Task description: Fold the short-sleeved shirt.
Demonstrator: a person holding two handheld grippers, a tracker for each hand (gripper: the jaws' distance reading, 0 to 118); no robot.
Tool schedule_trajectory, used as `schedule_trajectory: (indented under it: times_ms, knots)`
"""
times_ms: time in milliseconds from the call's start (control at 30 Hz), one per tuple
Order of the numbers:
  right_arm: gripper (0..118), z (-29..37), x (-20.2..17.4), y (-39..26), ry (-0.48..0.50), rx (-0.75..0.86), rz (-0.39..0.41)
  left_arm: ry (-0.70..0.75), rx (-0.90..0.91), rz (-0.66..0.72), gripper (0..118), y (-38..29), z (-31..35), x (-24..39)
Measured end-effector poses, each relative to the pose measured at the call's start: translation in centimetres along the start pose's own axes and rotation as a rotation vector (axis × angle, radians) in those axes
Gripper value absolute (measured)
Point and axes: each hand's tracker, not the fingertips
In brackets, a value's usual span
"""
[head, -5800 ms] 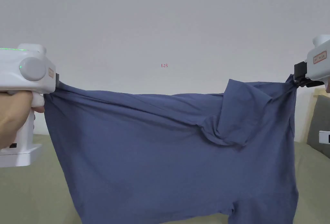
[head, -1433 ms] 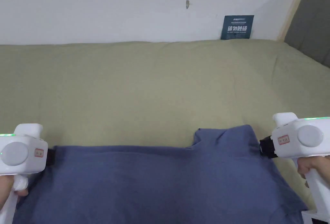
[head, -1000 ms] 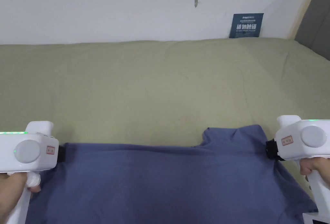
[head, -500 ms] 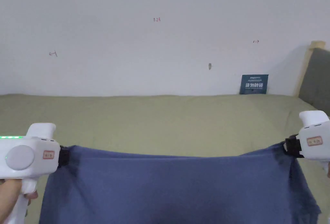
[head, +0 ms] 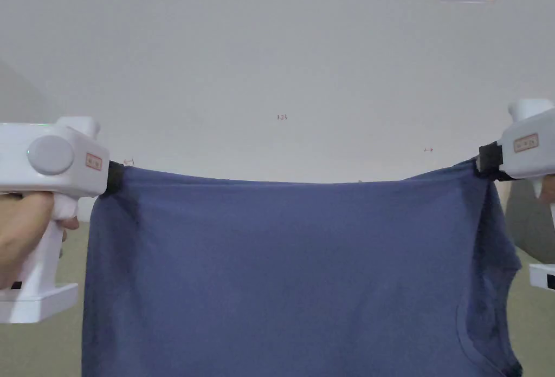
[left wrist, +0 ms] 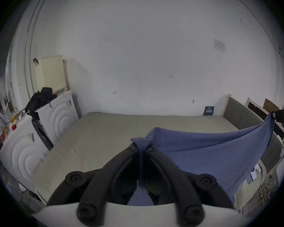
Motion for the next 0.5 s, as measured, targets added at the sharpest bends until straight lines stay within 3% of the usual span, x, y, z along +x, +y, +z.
schedule_trajectory:
  times_ms: [500]
  knots:
    - [0, -9.9, -1.5, 11.9, -0.118, 0.095, 0.07, 0.1, 0.092, 0.03, 8, 10.6, -9.7, 3.4]
